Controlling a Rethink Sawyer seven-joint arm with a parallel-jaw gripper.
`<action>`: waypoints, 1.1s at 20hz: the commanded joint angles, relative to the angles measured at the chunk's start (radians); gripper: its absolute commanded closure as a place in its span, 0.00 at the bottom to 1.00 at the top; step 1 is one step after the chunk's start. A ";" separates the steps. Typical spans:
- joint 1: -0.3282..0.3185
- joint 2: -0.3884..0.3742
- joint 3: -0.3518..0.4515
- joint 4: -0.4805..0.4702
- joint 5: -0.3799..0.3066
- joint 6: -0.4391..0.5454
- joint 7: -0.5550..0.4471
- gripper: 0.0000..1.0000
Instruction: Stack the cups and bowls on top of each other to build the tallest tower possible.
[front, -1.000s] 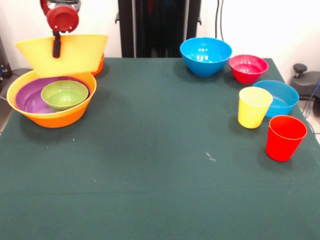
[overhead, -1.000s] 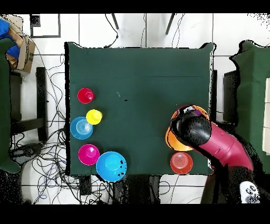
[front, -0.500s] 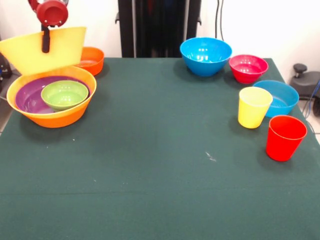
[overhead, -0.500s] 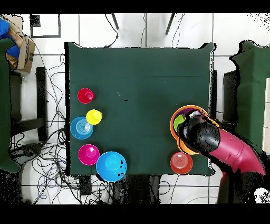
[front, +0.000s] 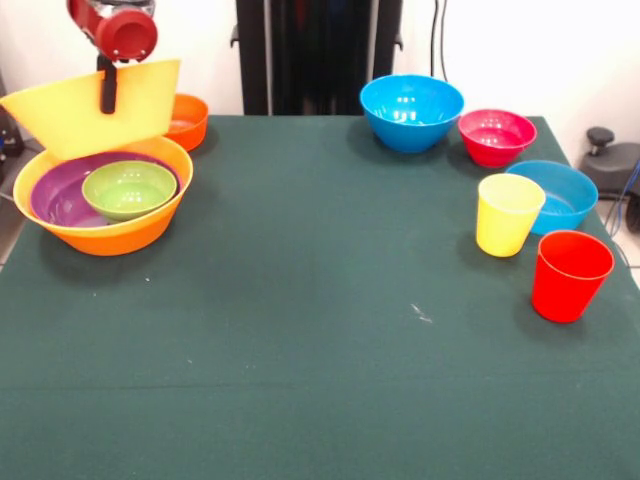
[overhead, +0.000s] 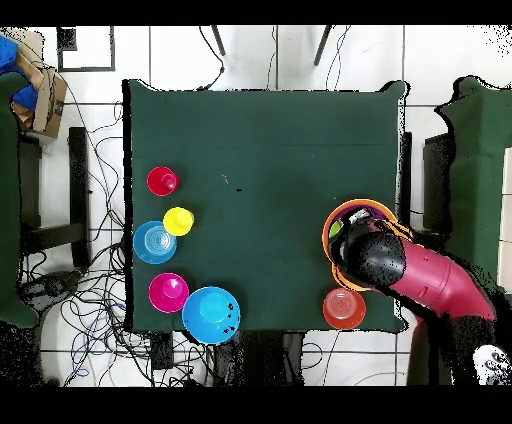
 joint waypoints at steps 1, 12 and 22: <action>0.010 -0.002 0.108 0.038 -0.108 -0.046 -0.109 1.00; 0.037 0.014 0.077 0.036 -0.147 -0.083 -0.039 1.00; -0.007 -0.066 0.099 0.139 -0.137 -0.091 -0.045 1.00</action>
